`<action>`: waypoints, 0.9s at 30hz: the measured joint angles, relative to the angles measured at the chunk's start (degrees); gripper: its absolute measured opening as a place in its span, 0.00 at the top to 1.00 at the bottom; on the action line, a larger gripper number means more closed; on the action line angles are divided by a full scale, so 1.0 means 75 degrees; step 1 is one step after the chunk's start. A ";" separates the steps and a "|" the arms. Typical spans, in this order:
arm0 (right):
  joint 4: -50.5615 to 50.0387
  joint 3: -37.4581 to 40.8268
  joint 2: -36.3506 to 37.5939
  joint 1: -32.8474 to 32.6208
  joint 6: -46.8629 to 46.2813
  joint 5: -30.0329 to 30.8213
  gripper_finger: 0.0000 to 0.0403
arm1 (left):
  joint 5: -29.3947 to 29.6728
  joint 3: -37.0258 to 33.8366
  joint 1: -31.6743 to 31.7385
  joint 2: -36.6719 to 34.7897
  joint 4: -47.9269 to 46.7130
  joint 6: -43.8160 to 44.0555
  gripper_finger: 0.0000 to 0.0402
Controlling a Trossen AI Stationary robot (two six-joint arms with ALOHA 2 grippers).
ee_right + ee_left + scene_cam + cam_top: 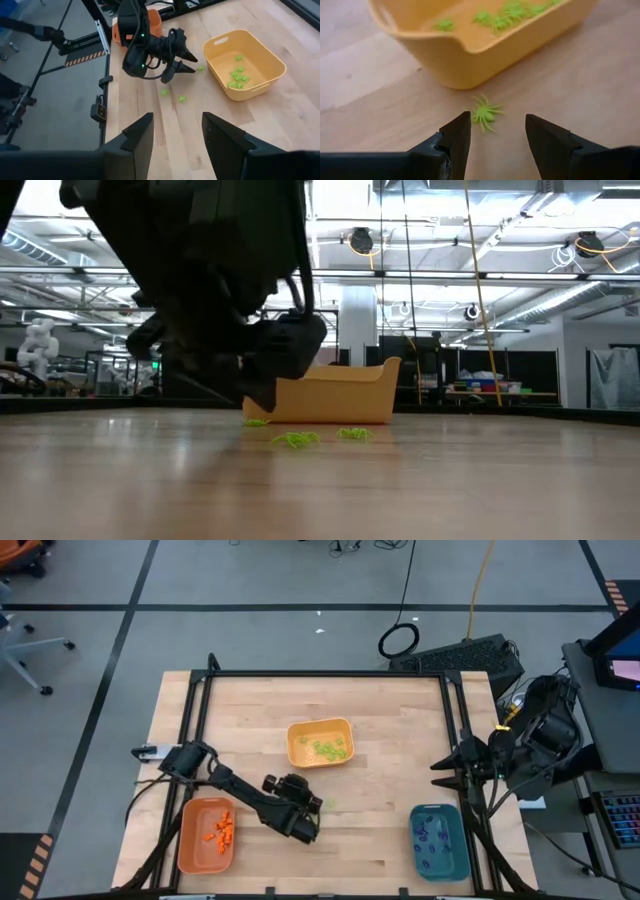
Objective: Sort Halloween decoration
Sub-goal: Put the green spider toy into the yellow bin
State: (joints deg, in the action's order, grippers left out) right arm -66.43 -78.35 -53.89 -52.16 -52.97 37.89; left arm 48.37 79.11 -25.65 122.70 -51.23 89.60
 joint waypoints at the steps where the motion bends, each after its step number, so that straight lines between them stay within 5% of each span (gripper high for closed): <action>1: 0.0002 0.0000 -0.0020 0.0000 -0.0054 0.0013 0.62 | 0.0028 -0.0002 0.0015 0.0018 -0.0052 0.0261 0.52; 27: 0.0429 0.0000 -0.0763 0.0321 -0.0316 0.0242 0.62 | 0.0485 -0.0592 0.0052 0.0437 0.1101 0.1550 0.52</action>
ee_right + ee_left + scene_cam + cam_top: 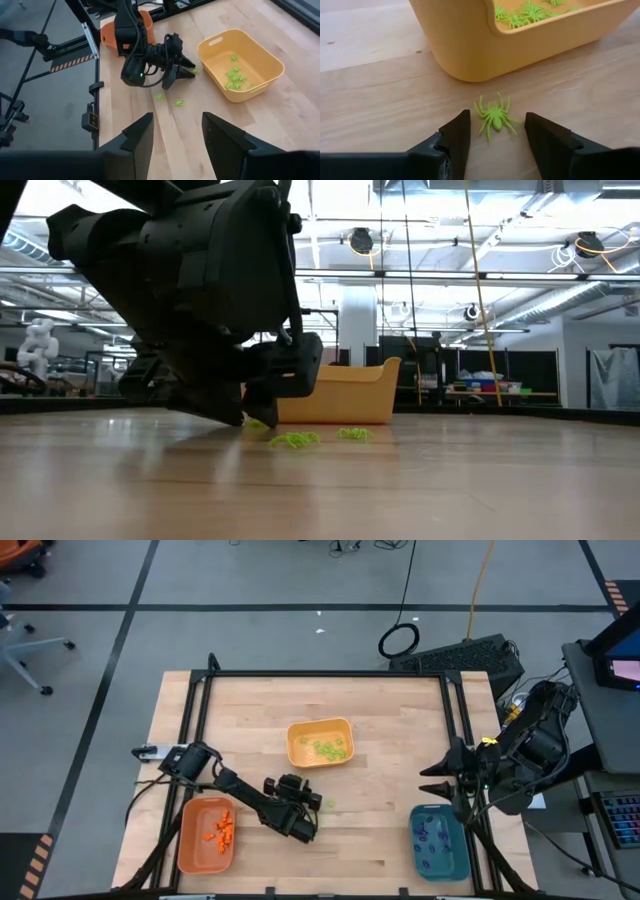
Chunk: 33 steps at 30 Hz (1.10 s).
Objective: Sort Halloween decoration
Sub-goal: Put the green spider toy into the yellow bin
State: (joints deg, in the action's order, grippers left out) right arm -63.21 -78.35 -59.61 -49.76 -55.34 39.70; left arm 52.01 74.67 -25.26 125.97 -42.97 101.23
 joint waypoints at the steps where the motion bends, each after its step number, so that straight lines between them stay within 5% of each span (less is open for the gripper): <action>1: -0.0002 0.0000 0.0001 0.0004 0.0037 -0.0064 0.62 | -0.0010 0.0000 0.0000 0.0000 -0.0001 -0.0007 0.52; 13: -0.0031 0.0000 0.0003 0.0006 0.0127 -0.0131 0.62 | -0.0132 -0.0009 0.0015 0.0009 -0.0027 -0.0173 0.72; 33: -0.0007 0.0000 0.0003 0.0006 0.0072 -0.0126 0.62 | -0.0386 0.0444 0.0027 -0.0016 -0.0518 -0.0219 0.73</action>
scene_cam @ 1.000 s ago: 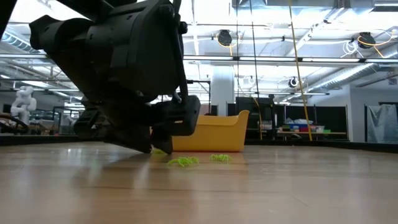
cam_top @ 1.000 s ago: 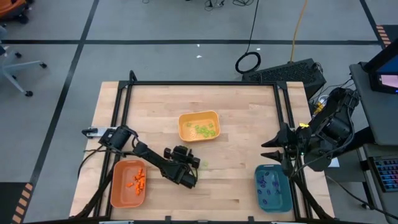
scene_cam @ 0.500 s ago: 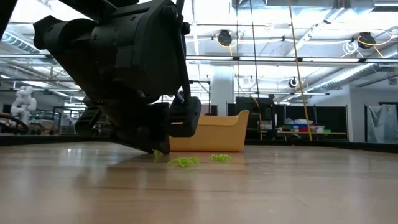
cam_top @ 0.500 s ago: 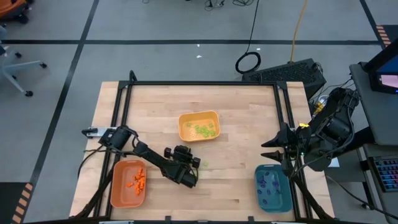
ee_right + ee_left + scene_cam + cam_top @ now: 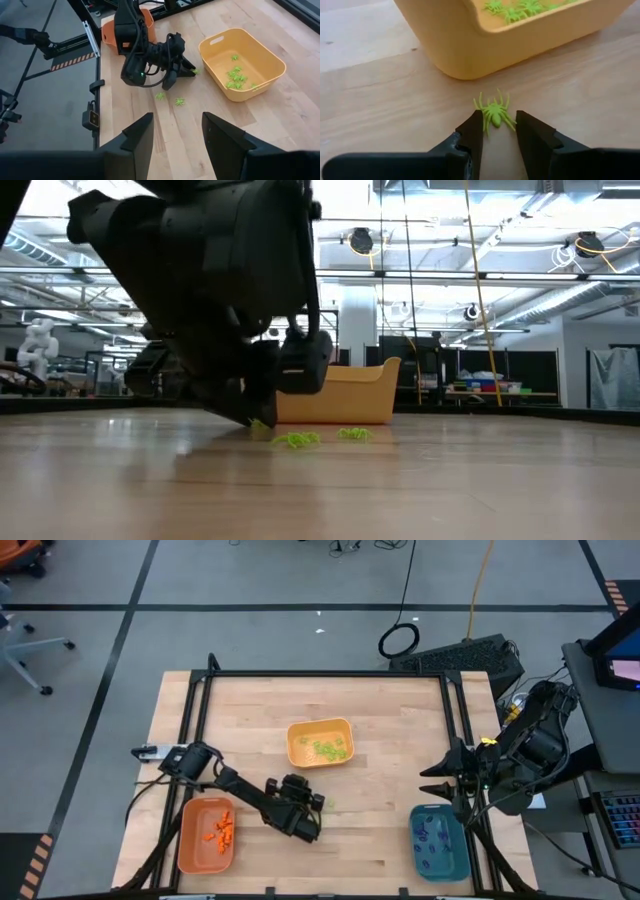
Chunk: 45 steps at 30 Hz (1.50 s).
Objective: Sort Halloween decoration
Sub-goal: Put the green spider toy into the yellow bin
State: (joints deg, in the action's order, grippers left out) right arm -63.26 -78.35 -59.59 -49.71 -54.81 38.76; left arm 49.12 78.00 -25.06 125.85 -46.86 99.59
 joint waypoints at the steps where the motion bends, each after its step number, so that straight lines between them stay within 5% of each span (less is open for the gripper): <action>1: 0.0003 0.0000 0.0000 0.0000 0.0000 0.0003 0.62 | -0.0002 0.0023 -0.0010 -0.0029 0.0009 0.0000 0.73; 17: -0.0003 0.0000 -0.0015 0.0000 0.0229 0.0020 0.62 | 0.0224 0.0996 -0.0374 -0.0303 -0.0009 -0.0241 0.73; 30: -0.0006 0.0000 -0.0015 0.0003 0.0595 0.0082 0.62 | 0.0793 0.2755 -0.0676 -0.0875 -0.0007 -0.2355 0.73; 45: 0.0005 0.0000 0.0172 0.0003 0.0692 0.0061 0.62 | 0.1777 0.2872 -0.0574 -0.2643 0.0028 -0.4082 0.73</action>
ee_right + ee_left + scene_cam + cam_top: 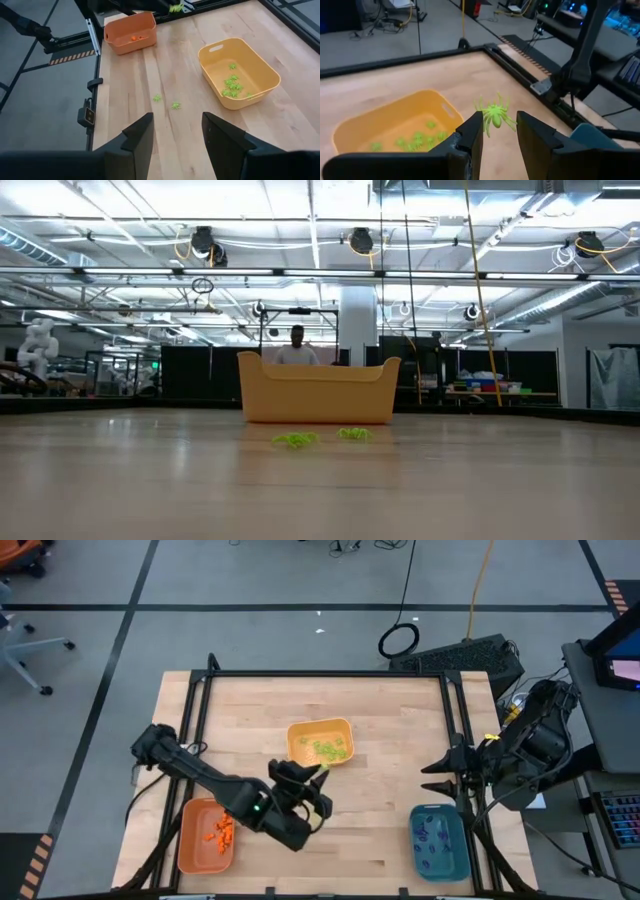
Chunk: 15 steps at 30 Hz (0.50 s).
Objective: Sort Halloween decoration
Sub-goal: Put the green spider toy into the yellow bin
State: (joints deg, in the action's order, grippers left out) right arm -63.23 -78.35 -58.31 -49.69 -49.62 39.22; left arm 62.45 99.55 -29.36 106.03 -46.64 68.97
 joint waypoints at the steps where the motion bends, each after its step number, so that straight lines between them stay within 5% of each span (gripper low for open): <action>1: 0.0002 0.0000 0.0015 0.0000 0.0029 -0.0003 0.62 | 0.0019 0.0000 0.0010 -0.0092 0.0011 -0.0098 0.73; 15: 0.0295 0.0000 0.0035 0.0000 0.0314 -0.0003 0.62 | -0.0246 -0.0003 0.0152 -0.0935 0.1393 -0.1865 0.73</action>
State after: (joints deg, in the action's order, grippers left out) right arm -61.01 -78.35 -58.04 -49.69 -47.27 39.20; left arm 60.61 99.53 -28.22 99.02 -36.20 54.98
